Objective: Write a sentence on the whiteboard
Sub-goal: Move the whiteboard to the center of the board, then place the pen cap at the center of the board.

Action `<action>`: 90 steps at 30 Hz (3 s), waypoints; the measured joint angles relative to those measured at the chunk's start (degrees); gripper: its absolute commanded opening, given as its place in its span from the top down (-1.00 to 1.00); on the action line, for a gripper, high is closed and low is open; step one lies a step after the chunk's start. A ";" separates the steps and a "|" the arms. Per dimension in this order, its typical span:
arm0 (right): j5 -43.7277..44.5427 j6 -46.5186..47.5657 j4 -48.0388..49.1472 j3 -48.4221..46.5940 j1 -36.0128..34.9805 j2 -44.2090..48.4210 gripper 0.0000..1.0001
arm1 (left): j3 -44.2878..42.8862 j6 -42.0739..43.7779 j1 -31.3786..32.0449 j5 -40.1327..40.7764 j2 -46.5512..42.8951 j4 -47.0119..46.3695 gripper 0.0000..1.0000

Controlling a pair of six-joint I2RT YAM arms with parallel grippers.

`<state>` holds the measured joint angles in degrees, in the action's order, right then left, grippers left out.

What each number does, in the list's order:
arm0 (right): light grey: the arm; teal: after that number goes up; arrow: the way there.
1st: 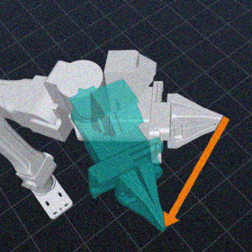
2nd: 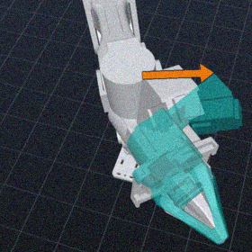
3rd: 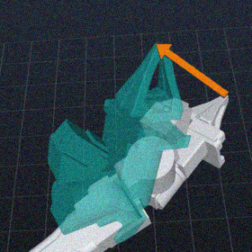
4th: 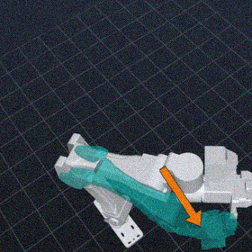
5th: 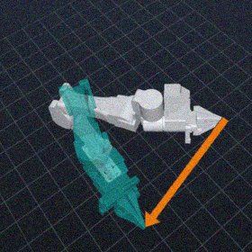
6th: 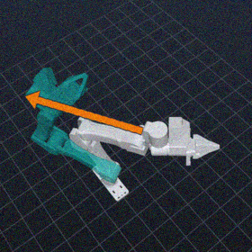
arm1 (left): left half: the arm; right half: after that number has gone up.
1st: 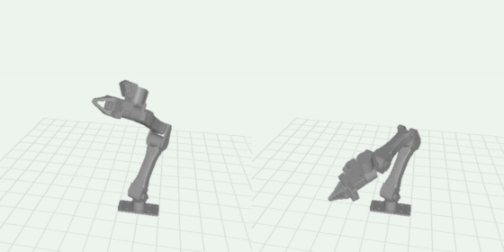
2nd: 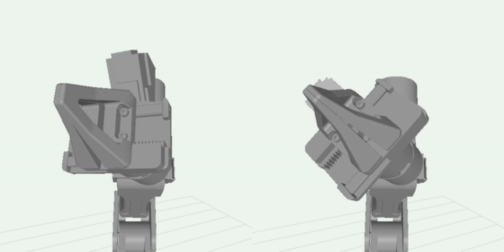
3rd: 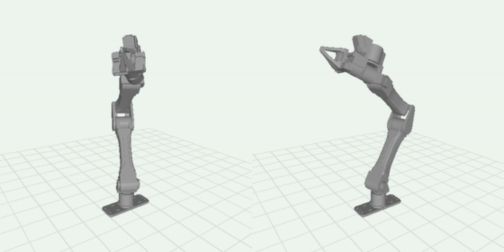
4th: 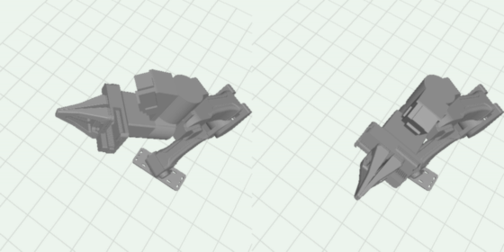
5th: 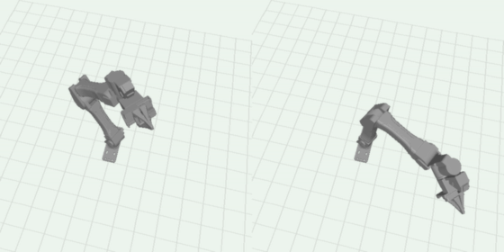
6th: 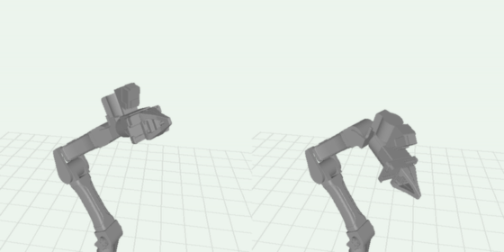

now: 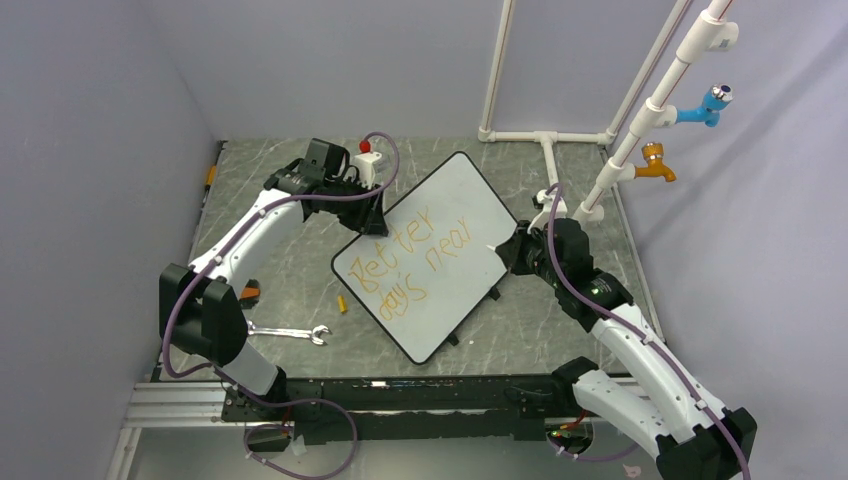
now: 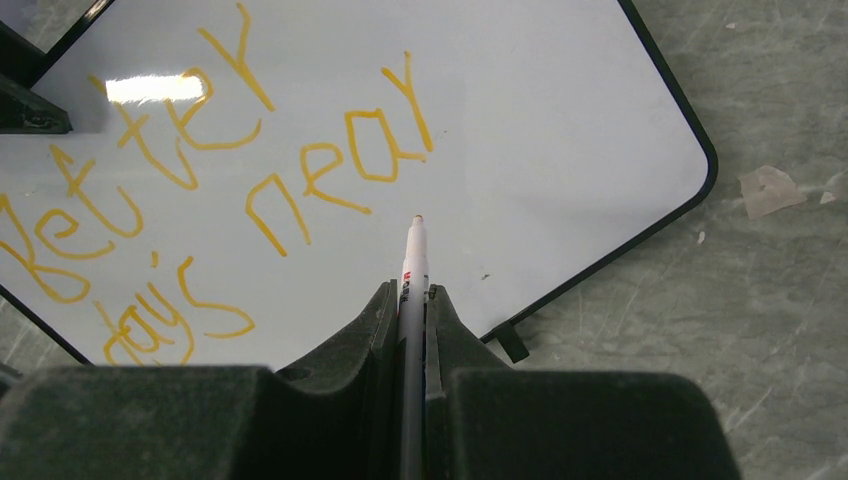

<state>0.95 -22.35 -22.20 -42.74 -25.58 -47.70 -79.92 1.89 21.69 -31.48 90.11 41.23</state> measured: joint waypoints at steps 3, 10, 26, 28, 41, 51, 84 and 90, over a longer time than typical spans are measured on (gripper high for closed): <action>0.00 0.00 0.07 0.02 0.00 0.00 1.00 | 0.02 -0.02 0.11 0.11 0.00 0.00 0.05; 0.00 0.00 0.46 0.04 0.00 -0.37 1.00 | 0.22 -0.26 0.15 0.09 -0.07 -0.31 0.03; 0.07 0.52 -0.92 -1.49 0.00 -0.20 1.00 | 5.68 -9.09 2.54 4.00 -4.22 -3.69 0.28; 0.07 0.76 -0.98 -1.79 0.00 -0.17 1.00 | 7.45 -10.86 3.15 4.22 -4.85 -5.49 0.28; 0.57 1.84 -1.79 -3.50 0.00 -0.20 1.00 | 12.22 -21.55 9.27 4.90 -6.32 -15.52 0.36; 1.70 2.51 -2.23 -3.50 0.00 -0.07 1.00 | 12.15 -23.45 12.17 8.46 -4.83 -16.59 0.07; 1.95 2.86 -3.93 -4.33 0.00 0.68 1.00 | 19.52 -23.45 8.70 37.64 -34.71 -3.87 -0.39; 0.94 2.64 -3.89 -5.70 0.00 0.66 1.00 | 29.99 -27.67 8.00 42.05 -36.11 -3.02 -0.32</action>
<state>1.89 -19.70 -26.09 -48.45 -25.58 -47.05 -49.93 -25.78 29.69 10.57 54.00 38.22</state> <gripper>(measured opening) 0.122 0.678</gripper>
